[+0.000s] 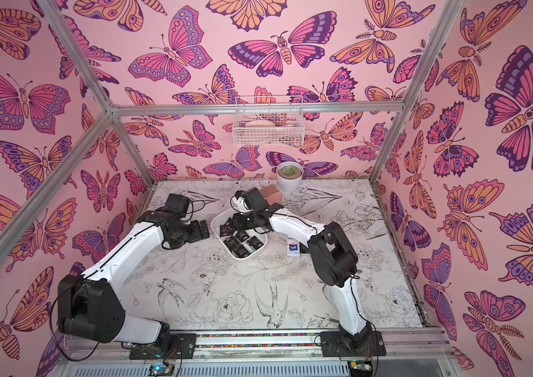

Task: Take the pocket tissues out of the storage box
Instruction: Pick up the pocket tissues from the storage box, then place the pocket tissues at the center of the board.

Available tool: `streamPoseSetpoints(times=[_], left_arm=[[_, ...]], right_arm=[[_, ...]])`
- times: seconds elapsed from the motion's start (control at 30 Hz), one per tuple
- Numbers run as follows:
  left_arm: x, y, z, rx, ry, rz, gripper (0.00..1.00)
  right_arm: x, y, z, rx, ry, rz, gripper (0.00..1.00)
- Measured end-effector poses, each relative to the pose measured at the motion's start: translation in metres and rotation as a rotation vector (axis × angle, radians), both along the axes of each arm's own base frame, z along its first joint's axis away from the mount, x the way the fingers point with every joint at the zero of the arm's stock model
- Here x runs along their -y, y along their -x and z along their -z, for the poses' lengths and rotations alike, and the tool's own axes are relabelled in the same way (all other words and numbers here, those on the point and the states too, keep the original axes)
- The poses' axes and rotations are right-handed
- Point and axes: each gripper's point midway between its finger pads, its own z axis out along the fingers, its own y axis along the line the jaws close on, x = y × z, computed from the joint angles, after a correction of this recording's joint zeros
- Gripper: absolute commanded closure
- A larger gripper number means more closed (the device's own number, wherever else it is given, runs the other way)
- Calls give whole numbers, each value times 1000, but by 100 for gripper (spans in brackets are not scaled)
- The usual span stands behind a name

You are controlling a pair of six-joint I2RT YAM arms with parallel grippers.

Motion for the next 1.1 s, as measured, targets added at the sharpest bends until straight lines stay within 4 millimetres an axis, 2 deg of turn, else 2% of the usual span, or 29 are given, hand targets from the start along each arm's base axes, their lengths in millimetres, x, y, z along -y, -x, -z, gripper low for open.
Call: streamPoseSetpoints(times=[0.07, 0.17, 0.3, 0.4, 0.47, 0.57, 0.67, 0.77, 0.9, 1.1], left_arm=[[0, 0, 0, 0, 0, 0, 0], [0, 0, -1, 2, 0, 1, 0], [4, -5, -9, 23, 9, 7, 0], [8, -8, -14, 38, 15, 18, 0], [11, -8, -16, 43, 17, 26, 0], [15, -9, -18, 47, 18, 37, 0], [19, -11, -17, 42, 17, 45, 0], [23, -14, -15, 38, 16, 55, 0], [30, -17, -18, 45, 18, 72, 0], [35, -20, -21, 52, 20, 83, 0]], right_arm=[[24, -2, -13, 15, -3, 56, 75], [78, -10, -18, 20, 23, 180, 74], [173, -20, -1, -14, 87, 390, 75], [242, -18, 14, -56, 144, 543, 75], [278, -11, 20, -80, 174, 624, 74], [320, 1, 25, -109, 197, 718, 74], [351, 14, 36, -148, 213, 792, 74], [372, 28, 55, -198, 240, 843, 74], [383, 42, 74, -248, 273, 868, 74], [393, 47, 90, -288, 308, 882, 72]])
